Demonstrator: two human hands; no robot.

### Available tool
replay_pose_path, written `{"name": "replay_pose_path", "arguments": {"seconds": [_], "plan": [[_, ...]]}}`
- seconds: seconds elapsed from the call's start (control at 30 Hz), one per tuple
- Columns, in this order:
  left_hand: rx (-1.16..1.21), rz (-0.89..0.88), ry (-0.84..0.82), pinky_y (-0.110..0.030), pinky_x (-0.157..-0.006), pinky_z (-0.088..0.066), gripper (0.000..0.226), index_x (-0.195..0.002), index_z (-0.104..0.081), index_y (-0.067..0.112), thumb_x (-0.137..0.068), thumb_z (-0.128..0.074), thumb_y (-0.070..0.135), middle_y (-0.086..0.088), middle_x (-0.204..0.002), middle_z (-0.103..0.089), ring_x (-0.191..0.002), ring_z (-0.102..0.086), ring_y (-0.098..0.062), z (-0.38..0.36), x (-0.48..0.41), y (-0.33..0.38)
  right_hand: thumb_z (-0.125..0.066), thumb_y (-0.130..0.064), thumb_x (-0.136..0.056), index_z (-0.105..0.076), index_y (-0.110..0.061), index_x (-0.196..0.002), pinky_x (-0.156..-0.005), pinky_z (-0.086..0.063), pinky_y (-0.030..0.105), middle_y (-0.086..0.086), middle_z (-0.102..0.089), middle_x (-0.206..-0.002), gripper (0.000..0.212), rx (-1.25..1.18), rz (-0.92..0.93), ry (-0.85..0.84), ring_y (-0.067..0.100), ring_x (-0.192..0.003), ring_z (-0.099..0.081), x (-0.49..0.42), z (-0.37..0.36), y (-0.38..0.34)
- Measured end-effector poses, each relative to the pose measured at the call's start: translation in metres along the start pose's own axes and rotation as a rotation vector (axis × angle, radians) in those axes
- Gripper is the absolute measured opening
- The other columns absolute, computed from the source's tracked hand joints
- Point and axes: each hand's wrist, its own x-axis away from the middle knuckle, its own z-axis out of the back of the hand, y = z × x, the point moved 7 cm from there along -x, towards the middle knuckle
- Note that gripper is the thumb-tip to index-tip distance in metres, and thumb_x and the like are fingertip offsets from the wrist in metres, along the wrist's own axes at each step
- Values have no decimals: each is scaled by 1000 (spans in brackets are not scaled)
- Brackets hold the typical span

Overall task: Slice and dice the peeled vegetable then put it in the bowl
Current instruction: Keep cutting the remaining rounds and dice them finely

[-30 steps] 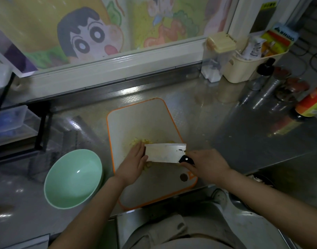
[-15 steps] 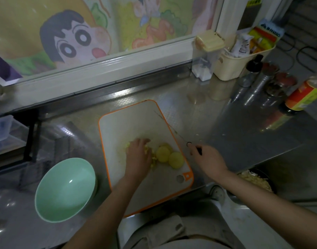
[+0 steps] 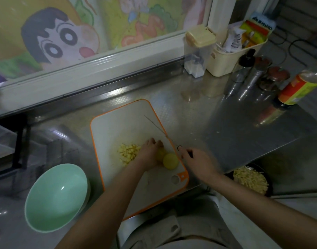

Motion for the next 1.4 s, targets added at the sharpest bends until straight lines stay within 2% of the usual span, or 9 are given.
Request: {"name": "replay_pose_path", "arguments": {"seconds": [0.13, 0.33, 0.57, 0.73, 0.97, 1.07, 1.2, 1.27, 1.4], "plan": [[26, 0, 35, -37, -79, -39, 49, -117, -46, 13, -76, -71, 21, -12, -115, -42, -104, -47, -31, 0, 3, -5, -39, -48, -97, -69, -16, -89, -67, -40, 28, 8, -70, -88, 45, -15, -14, -6, 24, -85, -65, -4, -5, 7], [124, 1, 118, -41, -81, -47, 36, -114, -55, 16, -81, -66, 22, -9, -112, -48, -101, -53, -30, 8, 12, -9, -38, -50, -96, -60, -24, -76, -58, -36, 27, 2, -64, -77, 39, 8, -23, -30, 18, -74, -60, -7, -7, 11], [128, 50, 247, -38, -66, -48, 24, -104, -64, 17, -80, -64, 15, -5, -105, -52, -91, -59, -29, 26, 25, -13, -38, -51, -96, -60, -23, -72, -57, -38, 29, 1, -65, -72, 43, 16, -3, -29, 17, -69, -60, -8, -9, 6], [129, 63, 266, -32, -64, -39, 26, -107, -63, 16, -82, -60, 16, -6, -105, -53, -94, -58, -29, 34, 33, -13, -40, -49, -96, -66, -16, -79, -59, -37, 28, 4, -67, -75, 45, 20, 15, -15, 19, -73, -62, -8, -12, 2], [251, 109, 350, -32, -73, -44, 25, -106, -63, 18, -81, -62, 13, -3, -108, -58, -99, -56, -24, 41, 47, -23, -40, -52, -95, -57, -28, -70, -59, -36, 28, -9, -49, -56, 39, 39, 35, -26, 11, -58, -51, -8, -16, -2], [275, 138, 441, -30, -73, -42, 22, -103, -63, 21, -82, -62, 18, 0, -106, -60, -99, -55, -22, 47, 61, -32, -42, -51, -95, -55, -31, -66, -58, -37, 30, -9, -46, -53, 37, 11, 42, -28, 12, -54, -48, -7, -18, -7], [355, 195, 568, -30, -76, -41, 18, -100, -64, 18, -82, -65, 20, -2, -102, -61, -97, -57, -22, 48, 82, -47, -43, -46, -96, -66, -7, -76, -60, -43, 35, 10, -60, -63, 49, -9, 67, -45, 23, -58, -57, -4, -27, -19], [409, 247, 673, -23, -76, -37, 18, -97, -65, 14, -79, -68, 15, -4, -100, -63, -96, -58, -24, 47, 97, -58, -42, -43, -97, -64, -2, -75, -51, -41, 31, 11, -57, -59, 52, -85, 46, -98, 20, -49, -54, -1, -37, -24], [482, 350, 930, -18, -74, -35, 15, -90, -66, 8, -76, -72, 6, -10, -91, -65, -87, -61, -25, 46, 133, -81, -39, -34, -100, -51, -17, -61, -53, -34, 28, 0, -46, -54, 45, -168, 32, -241, 11, -47, -42, 6, -64, -27]]}}
